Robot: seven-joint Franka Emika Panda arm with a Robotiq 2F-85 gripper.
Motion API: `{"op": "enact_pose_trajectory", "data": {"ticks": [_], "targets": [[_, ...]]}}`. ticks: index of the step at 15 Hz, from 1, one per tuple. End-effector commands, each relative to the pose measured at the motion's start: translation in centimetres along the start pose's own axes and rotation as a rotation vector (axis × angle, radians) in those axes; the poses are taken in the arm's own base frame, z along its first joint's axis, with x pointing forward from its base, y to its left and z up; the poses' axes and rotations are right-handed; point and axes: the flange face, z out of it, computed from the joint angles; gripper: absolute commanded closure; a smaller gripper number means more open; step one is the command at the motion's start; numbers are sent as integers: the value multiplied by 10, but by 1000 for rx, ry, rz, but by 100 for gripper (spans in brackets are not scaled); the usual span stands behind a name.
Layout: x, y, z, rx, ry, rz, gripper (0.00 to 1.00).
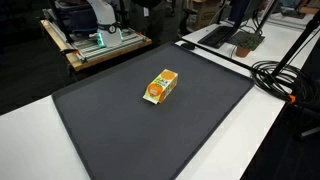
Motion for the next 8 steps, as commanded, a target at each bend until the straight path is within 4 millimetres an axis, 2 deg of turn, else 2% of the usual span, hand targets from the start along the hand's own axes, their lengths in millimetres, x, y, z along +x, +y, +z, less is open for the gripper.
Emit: {"op": "enact_pose_trajectory", "data": {"ticks": [1,7,8], "targets": [[0,0,-1,0,-1,0,0],[0,0,-1,0,-1,0,0],[1,-7,0,-24,0,-15,0]]}}
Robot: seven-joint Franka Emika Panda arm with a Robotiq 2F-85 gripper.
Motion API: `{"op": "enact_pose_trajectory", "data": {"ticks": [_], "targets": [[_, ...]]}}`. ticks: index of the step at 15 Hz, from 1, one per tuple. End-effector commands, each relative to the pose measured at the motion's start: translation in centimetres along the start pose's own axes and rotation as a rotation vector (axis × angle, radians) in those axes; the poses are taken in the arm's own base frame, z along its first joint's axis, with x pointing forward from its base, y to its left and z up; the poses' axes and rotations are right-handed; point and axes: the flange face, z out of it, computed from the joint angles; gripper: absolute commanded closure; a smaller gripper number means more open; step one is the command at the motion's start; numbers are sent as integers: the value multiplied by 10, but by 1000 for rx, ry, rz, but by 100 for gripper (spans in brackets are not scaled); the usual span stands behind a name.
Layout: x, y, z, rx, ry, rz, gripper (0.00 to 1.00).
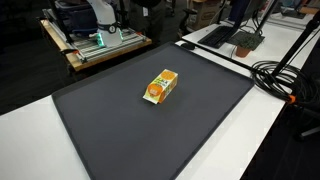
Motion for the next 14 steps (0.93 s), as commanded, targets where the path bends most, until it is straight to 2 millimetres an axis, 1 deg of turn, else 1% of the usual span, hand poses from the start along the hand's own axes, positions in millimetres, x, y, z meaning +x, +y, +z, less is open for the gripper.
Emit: {"op": "enact_pose_trajectory", "data": {"ticks": [1,3,5,6,9,12,14], "targets": [[1,-14,2,-33,-5,-34,0],[2,-38,10,-83,-26,-90,0],[2,-66,20,-145,-53,-169,0],[5,-81,25,-185,-55,-224,0],[16,-118,44,-303,-95,-349,0],[27,-148,74,-408,-148,-473,0],[33,-168,98,-482,-182,-551,0]]}}
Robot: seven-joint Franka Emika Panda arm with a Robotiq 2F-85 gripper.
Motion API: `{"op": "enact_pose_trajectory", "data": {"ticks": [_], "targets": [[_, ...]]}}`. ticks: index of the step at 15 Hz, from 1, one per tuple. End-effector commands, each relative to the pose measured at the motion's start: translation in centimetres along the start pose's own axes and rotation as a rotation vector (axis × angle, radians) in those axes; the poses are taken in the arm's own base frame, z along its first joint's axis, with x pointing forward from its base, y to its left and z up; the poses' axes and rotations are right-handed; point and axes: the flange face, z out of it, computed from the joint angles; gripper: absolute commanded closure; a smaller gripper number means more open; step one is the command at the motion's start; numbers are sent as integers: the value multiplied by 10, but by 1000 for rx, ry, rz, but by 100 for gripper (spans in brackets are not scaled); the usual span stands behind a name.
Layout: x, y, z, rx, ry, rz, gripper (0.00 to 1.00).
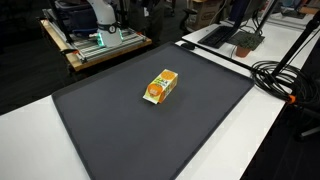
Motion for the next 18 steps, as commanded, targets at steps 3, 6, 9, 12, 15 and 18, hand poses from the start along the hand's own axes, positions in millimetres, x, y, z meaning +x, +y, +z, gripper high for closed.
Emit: {"op": "enact_pose_trajectory", "data": {"ticks": [3,6,9,12,15,18], "targets": [[52,-50,33,-170,-101,-239,0],[75,-77,50,-244,-141,-372,0],[91,-106,63,-325,-180,-495,0],[87,-111,67,-317,-172,-490,0],[93,-118,67,-330,-180,-513,0],[105,-129,74,-367,-204,-556,0]]}}
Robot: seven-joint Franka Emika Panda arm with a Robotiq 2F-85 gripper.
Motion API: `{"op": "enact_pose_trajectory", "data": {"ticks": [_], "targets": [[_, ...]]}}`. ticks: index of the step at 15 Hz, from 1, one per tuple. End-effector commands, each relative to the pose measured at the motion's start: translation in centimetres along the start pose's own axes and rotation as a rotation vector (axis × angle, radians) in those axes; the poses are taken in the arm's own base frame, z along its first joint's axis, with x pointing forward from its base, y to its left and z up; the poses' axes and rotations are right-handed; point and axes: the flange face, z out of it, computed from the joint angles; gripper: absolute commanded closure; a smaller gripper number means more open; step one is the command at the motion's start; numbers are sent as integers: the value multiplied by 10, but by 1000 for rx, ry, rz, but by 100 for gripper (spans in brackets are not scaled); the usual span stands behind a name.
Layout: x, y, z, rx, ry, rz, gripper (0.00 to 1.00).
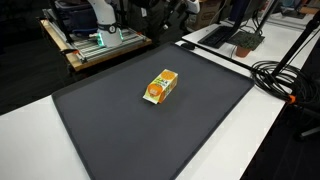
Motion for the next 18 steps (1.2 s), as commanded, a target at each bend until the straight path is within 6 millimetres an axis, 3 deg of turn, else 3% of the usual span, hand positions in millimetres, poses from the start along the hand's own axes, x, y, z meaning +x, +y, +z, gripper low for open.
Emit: {"op": "enact_pose_trajectory", "data": {"ticks": [1,6,10,14,16,17,18], "targets": [[30,-12,3,-39,-44,-65,0],[104,-45,24,-169,-206,-223,0],[152,-49,41,-303,-348,-308,0],[184,-38,65,-406,-492,-423,0],[195,-33,80,-370,-503,-512,0],[199,-32,75,-327,-436,-571,0],[188,-41,79,-364,-469,-491,0]]}}
